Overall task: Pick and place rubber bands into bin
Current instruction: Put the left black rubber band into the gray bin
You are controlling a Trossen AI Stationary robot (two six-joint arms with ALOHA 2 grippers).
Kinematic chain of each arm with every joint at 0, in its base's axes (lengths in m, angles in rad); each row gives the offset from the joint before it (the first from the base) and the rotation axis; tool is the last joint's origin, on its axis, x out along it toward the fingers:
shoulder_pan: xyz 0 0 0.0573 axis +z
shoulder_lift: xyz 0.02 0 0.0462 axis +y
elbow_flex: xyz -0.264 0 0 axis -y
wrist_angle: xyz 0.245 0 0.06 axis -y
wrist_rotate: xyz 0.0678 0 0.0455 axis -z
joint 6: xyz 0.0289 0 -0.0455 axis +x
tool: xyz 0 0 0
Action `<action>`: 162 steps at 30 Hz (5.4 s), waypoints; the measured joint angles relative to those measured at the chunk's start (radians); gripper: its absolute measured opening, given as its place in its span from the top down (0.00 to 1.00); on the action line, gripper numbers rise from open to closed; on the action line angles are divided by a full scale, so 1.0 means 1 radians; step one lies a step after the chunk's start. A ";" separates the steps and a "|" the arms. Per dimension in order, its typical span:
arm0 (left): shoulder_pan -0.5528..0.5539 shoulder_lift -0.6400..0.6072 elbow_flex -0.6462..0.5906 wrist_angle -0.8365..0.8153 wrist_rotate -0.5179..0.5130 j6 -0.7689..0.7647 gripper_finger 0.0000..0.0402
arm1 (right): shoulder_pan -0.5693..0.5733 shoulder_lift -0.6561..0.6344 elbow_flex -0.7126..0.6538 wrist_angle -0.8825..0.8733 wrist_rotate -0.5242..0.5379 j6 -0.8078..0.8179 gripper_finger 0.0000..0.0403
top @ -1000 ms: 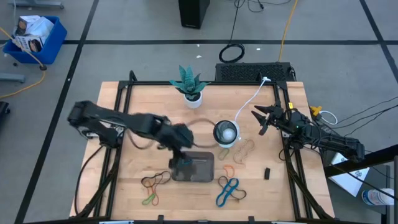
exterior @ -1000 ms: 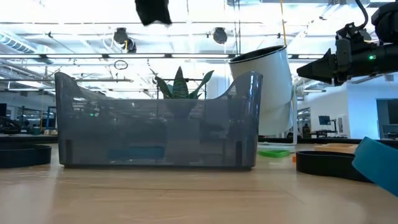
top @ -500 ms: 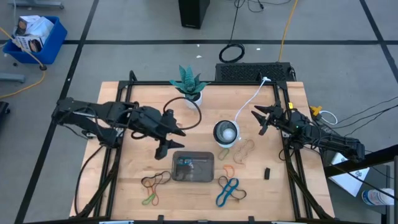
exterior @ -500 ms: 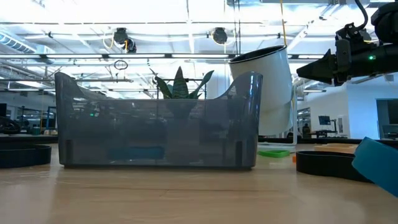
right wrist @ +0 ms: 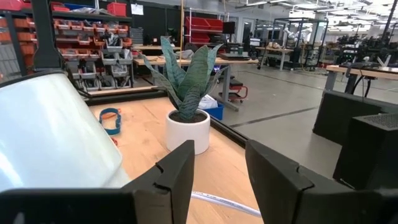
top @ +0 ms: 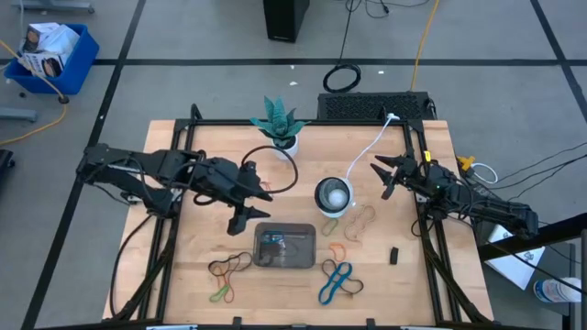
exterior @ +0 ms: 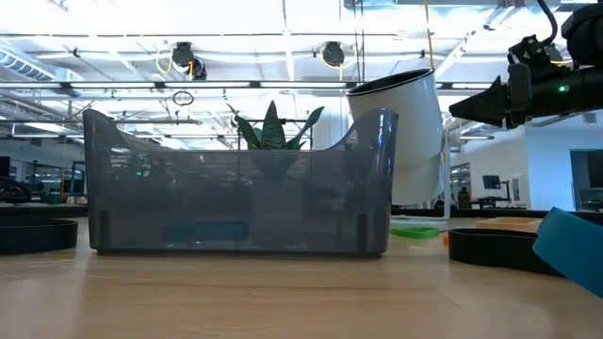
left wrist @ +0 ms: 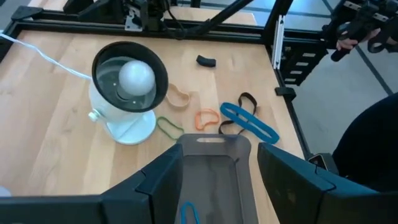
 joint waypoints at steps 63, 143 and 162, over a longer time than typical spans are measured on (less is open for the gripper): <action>-0.328 0.264 -0.390 -0.097 -0.103 -0.707 0.58 | 0.000 0.007 -0.001 0.001 0.001 -0.057 0.65; -0.200 -0.299 -0.443 0.676 -0.303 -0.277 0.99 | 0.000 0.018 -0.001 0.006 0.001 -0.052 0.65; -0.074 0.108 -0.443 0.669 0.037 -0.340 0.98 | 0.000 0.018 0.000 0.006 0.001 -0.048 0.65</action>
